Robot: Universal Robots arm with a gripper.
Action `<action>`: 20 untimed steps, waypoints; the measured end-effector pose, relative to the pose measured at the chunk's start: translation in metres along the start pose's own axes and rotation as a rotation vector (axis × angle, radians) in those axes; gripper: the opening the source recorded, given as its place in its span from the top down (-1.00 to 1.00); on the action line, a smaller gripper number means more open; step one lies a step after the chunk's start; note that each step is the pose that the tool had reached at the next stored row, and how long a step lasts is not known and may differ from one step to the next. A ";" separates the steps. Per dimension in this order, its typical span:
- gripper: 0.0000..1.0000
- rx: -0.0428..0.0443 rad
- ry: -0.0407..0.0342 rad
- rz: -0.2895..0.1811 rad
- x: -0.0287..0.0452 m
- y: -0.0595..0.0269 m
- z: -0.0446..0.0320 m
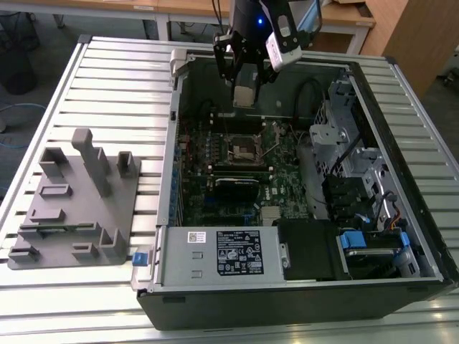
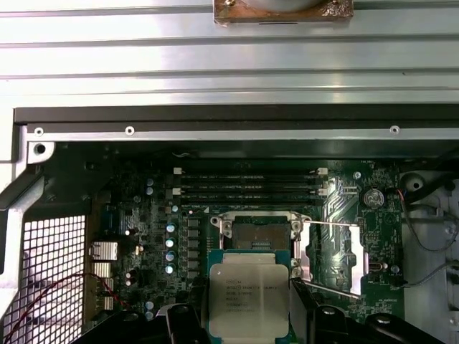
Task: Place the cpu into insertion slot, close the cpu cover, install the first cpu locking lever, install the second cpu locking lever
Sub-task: 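Place the cpu into insertion slot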
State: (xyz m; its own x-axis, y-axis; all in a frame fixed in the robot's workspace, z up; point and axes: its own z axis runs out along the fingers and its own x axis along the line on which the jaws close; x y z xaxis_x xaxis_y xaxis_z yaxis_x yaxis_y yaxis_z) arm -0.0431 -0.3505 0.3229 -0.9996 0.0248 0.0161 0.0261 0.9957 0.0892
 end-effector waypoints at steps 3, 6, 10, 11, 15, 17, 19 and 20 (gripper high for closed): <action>-0.08 -0.0006 -0.0003 0.000 0.0000 -0.0001 0.0010; -0.08 -0.0003 -0.0024 0.000 -0.0001 -0.0005 0.0056; -0.08 -0.0001 -0.0072 -0.001 -0.0002 -0.0011 0.0124; -0.08 -0.0001 -0.0089 -0.001 -0.0002 -0.0012 0.0140; -0.08 -0.0002 -0.0186 -0.002 -0.0003 -0.0017 0.0194; -0.08 -0.0004 -0.0256 -0.002 -0.0003 -0.0019 0.0215; -0.08 -0.0003 -0.0292 -0.003 -0.0004 -0.0020 0.0223; -0.08 -0.0002 -0.0291 -0.003 -0.0004 -0.0020 0.0223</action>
State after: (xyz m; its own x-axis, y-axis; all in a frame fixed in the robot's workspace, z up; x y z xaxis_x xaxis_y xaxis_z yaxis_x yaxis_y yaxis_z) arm -0.0431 -0.3505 0.3005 -0.9996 0.0247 -0.0131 0.0234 0.9957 0.0894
